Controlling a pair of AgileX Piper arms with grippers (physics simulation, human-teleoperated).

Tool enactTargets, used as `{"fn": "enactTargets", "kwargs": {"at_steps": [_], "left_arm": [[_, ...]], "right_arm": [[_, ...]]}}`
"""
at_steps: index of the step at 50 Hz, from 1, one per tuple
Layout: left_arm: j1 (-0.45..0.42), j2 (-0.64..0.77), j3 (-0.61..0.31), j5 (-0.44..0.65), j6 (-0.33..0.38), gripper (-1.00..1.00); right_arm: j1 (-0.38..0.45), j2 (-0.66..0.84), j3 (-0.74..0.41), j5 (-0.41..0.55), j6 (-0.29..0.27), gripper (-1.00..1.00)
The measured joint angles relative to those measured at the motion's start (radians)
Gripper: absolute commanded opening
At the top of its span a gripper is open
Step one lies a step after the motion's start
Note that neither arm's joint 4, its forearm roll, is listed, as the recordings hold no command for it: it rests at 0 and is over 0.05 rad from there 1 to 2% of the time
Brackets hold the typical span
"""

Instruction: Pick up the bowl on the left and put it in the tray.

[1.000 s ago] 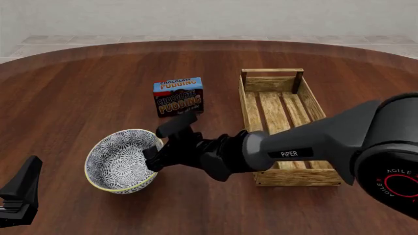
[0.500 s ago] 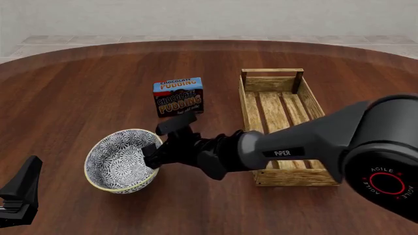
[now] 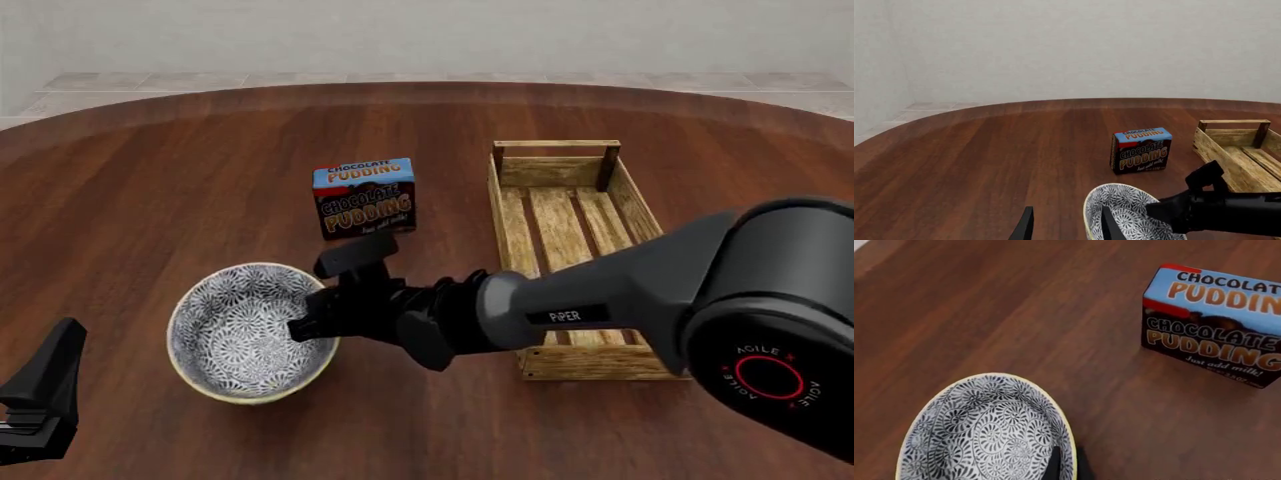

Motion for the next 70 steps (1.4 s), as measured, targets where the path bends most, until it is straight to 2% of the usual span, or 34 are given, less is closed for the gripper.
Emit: {"fn": "enactTargets", "kwargs": {"at_steps": [22, 44, 70], "left_arm": [[0.0, 0.0, 0.0, 0.0, 0.0, 1.0], [0.0, 0.0, 0.0, 0.0, 0.0, 1.0], [0.0, 0.0, 0.0, 0.0, 0.0, 1.0]], "right_arm": [[0.006, -0.049, 0.044, 0.007, 0.016, -1.0], [-0.041, -0.153, 0.09, 0.047, -0.026, -1.0], [-0.068, -0.216, 0.119, 0.062, -0.028, -1.0]]}}
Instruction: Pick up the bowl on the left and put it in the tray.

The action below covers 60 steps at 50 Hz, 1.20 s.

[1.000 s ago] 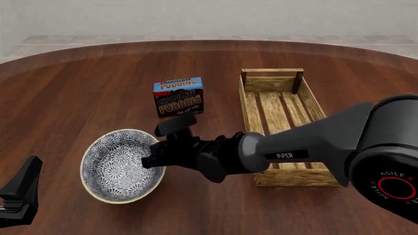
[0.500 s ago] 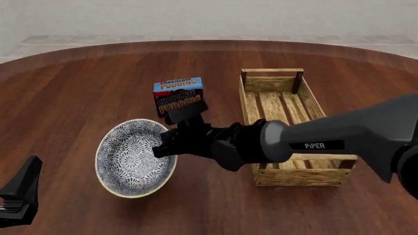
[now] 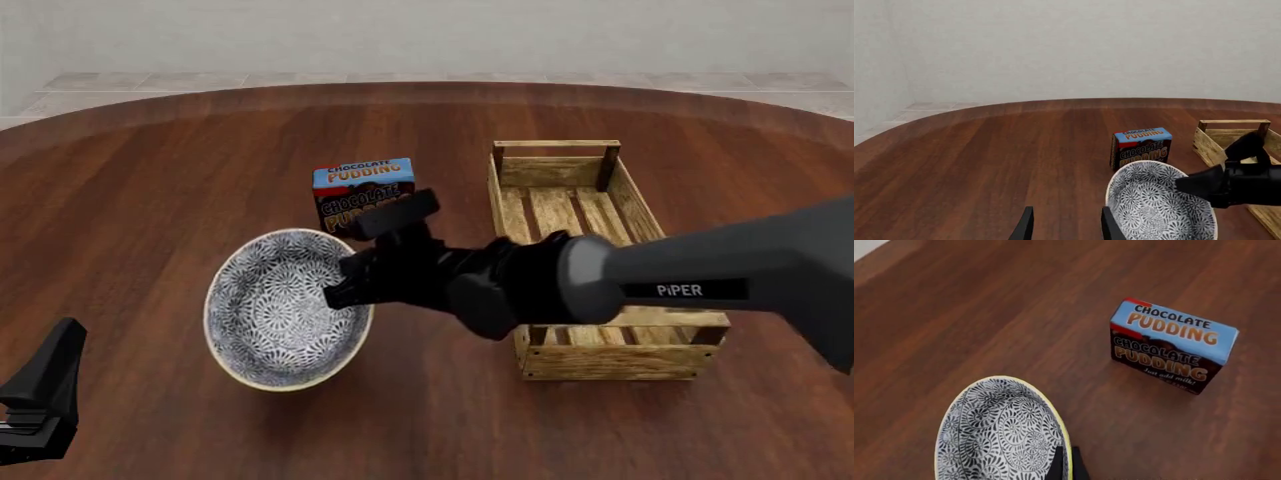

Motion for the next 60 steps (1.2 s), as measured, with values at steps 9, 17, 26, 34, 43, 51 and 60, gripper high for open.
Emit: {"fn": "enactTargets", "kwargs": {"at_steps": [9, 17, 26, 34, 43, 51, 60], "left_arm": [[0.0, 0.0, 0.0, 0.0, 0.0, 1.0], [0.0, 0.0, 0.0, 0.0, 0.0, 1.0], [0.0, 0.0, 0.0, 0.0, 0.0, 1.0], [0.0, 0.0, 0.0, 0.0, 0.0, 1.0], [0.0, 0.0, 0.0, 0.0, 0.0, 1.0], [0.0, 0.0, 0.0, 0.0, 0.0, 1.0], [0.0, 0.0, 0.0, 0.0, 0.0, 1.0]], "right_arm": [[-0.009, -0.035, 0.016, 0.005, 0.006, -1.0], [-0.027, -0.073, 0.031, 0.011, 0.012, -1.0], [-0.042, -0.129, 0.048, 0.029, 0.006, -1.0], [-0.056, -0.178, 0.057, 0.053, -0.007, -1.0], [-0.067, -0.226, 0.062, 0.079, -0.017, -1.0], [-0.078, -0.253, 0.065, 0.097, -0.023, -1.0], [-0.088, -0.284, 0.068, 0.118, -0.025, -1.0]]}}
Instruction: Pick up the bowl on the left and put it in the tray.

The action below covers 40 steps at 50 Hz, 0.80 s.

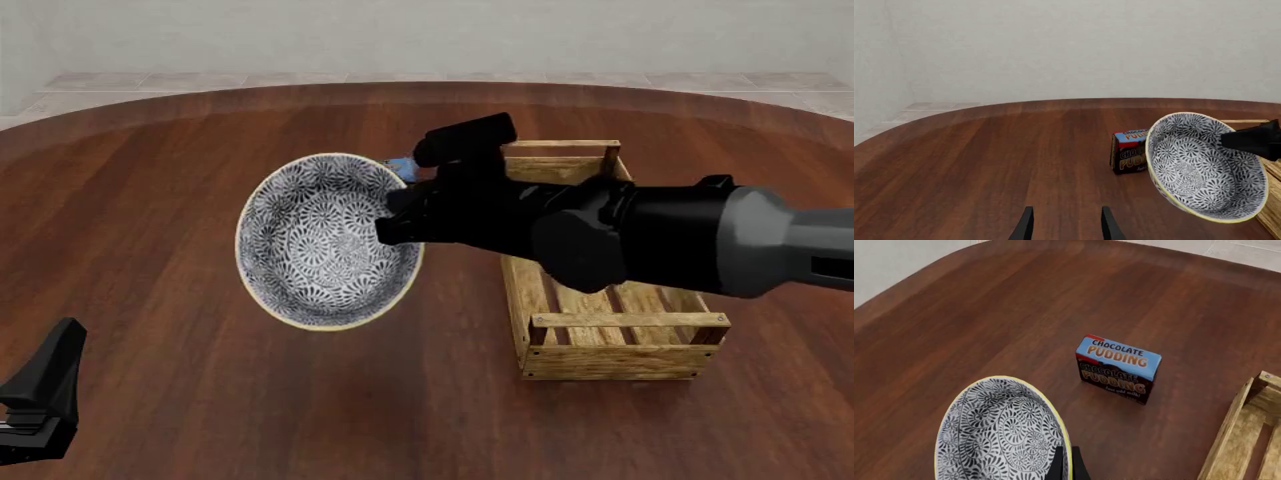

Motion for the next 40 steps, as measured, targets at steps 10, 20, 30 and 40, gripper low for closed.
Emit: {"fn": "enactTargets", "kwargs": {"at_steps": [10, 20, 30, 40], "left_arm": [[0.0, 0.0, 0.0, 0.0, 0.0, 1.0], [0.0, 0.0, 0.0, 0.0, 0.0, 1.0], [0.0, 0.0, 0.0, 0.0, 0.0, 1.0], [0.0, 0.0, 0.0, 0.0, 0.0, 1.0]], "right_arm": [[-0.013, -0.034, 0.002, 0.023, -0.002, -1.0], [-0.024, -0.073, 0.006, 0.041, -0.004, -1.0], [-0.04, -0.11, 0.014, 0.056, -0.002, -1.0], [-0.058, -0.142, 0.02, 0.071, 0.0, -1.0]]}}
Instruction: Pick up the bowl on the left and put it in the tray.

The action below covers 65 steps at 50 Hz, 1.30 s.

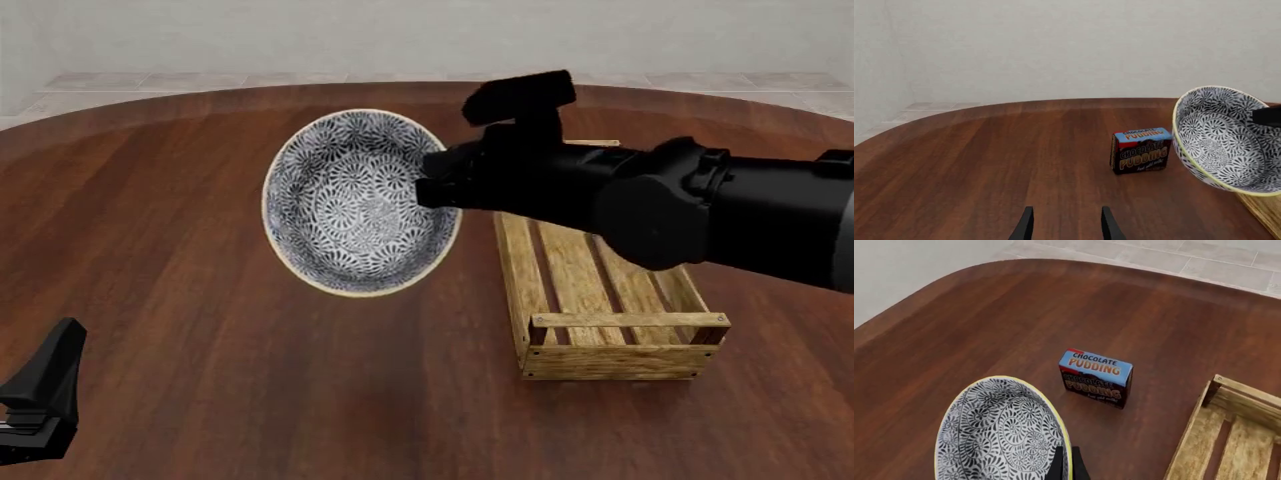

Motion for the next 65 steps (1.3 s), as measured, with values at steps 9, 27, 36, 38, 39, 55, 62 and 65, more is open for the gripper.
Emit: {"fn": "enactTargets", "kwargs": {"at_steps": [9, 27, 36, 38, 39, 55, 62, 65], "left_arm": [[0.0, 0.0, 0.0, 0.0, 0.0, 1.0], [0.0, 0.0, 0.0, 0.0, 0.0, 1.0], [0.0, 0.0, 0.0, 0.0, 0.0, 1.0], [0.0, 0.0, 0.0, 0.0, 0.0, 1.0], [0.0, 0.0, 0.0, 0.0, 0.0, 1.0], [0.0, 0.0, 0.0, 0.0, 0.0, 1.0], [0.0, 0.0, 0.0, 0.0, 0.0, 1.0], [0.0, 0.0, 0.0, 0.0, 0.0, 1.0]], "right_arm": [[-0.015, -0.03, 0.006, 0.012, 0.009, -1.0], [-0.044, -0.087, 0.016, 0.033, 0.011, -1.0], [-0.065, -0.107, 0.025, 0.037, 0.017, -1.0], [-0.07, -0.111, 0.026, 0.039, 0.019, -1.0], [-0.072, -0.113, 0.027, 0.04, 0.019, -1.0], [-0.112, -0.146, 0.039, 0.05, 0.025, -1.0], [-0.13, -0.165, 0.044, 0.059, 0.027, -1.0], [-0.138, -0.176, 0.045, 0.064, 0.028, -1.0]]}}
